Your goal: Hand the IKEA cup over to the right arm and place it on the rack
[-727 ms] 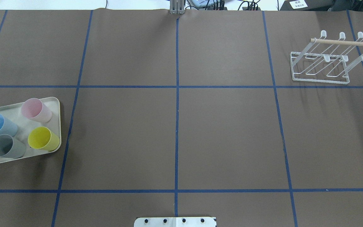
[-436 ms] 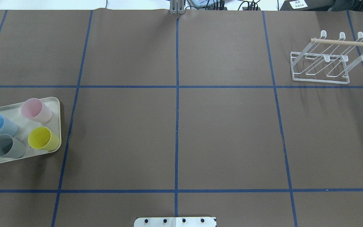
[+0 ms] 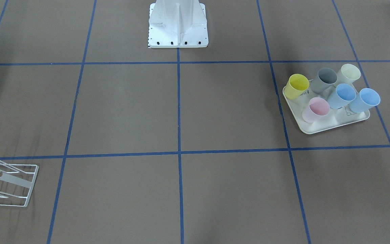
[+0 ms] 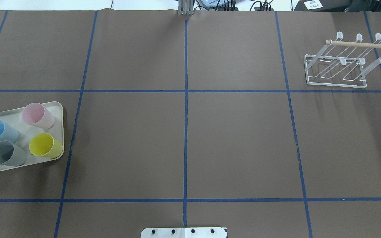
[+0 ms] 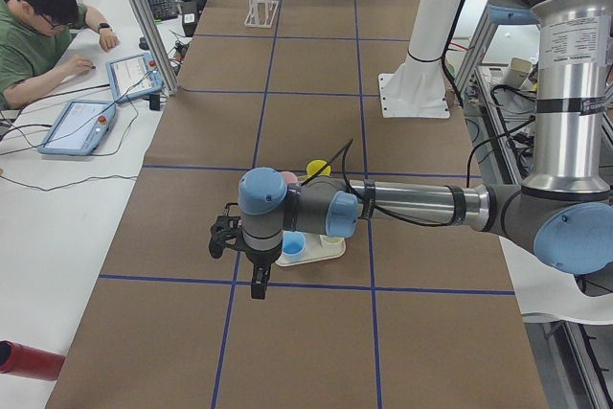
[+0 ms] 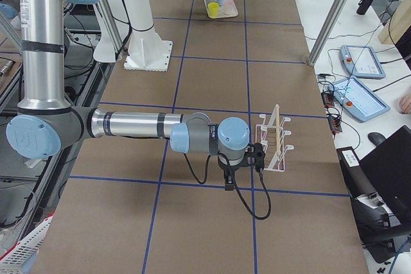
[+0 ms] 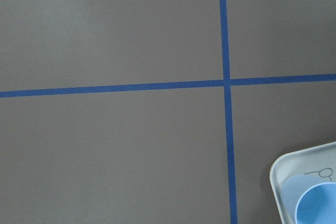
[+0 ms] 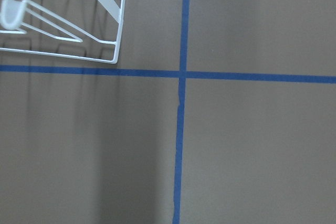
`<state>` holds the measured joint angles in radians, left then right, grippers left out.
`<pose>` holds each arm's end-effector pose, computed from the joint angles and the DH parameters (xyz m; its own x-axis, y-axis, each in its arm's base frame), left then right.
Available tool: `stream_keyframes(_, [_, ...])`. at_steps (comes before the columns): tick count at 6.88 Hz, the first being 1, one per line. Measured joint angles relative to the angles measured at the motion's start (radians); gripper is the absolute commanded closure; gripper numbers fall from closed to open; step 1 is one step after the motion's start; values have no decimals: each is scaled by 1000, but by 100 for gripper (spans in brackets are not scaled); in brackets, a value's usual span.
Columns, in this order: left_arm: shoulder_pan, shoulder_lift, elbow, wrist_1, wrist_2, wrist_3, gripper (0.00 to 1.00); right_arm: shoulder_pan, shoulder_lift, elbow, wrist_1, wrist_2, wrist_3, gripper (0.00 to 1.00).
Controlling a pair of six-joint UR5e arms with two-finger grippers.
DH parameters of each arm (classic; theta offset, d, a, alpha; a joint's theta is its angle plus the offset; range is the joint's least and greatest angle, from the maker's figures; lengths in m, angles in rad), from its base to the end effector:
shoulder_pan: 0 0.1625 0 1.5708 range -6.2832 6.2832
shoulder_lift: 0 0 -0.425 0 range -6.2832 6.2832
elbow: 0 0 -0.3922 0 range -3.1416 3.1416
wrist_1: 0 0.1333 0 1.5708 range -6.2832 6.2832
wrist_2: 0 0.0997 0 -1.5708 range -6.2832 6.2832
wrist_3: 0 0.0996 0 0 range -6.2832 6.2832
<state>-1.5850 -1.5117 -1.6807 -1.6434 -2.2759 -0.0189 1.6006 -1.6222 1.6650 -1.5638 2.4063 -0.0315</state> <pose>-0.0755 -0.4738 0.6298 0.7622 0.0502 -0.6454 0.0285 0.9934 0.1109 0.0735 -0.4709 0.6319 0.6722 -0.0483 0.7388 -0.0086 0.9973 0.0731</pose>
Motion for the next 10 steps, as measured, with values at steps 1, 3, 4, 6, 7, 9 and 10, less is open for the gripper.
stream_keyframes(1, [1, 0, -6, -5, -31, -5, 0, -1, 5, 33, 0, 0, 0, 0])
stream_keyframes(3, [3, 2, -33, -4, -107, -25, 0, -2, 47, 68, -4, -3, 2, 0])
stream_keyframes(4, [8, 21, -50, -3, -144, -46, 0, -5, 57, 67, -3, 2, 4, 0])
stream_keyframes(6, [52, 189, -159, -105, -184, -227, 0, -12, 64, 84, -2, 20, 17, 0])
stream_keyframes(7, [97, 294, -214, -217, -166, -348, 1, -19, 65, 96, -2, 36, 60, 0])
stream_keyframes(9, [218, 417, -255, -420, -123, -568, 3, -34, 65, 122, -2, 69, 132, 0])
stream_keyframes(10, [279, 430, -257, -471, -81, -648, 3, -40, 66, 132, -1, 75, 148, 0])
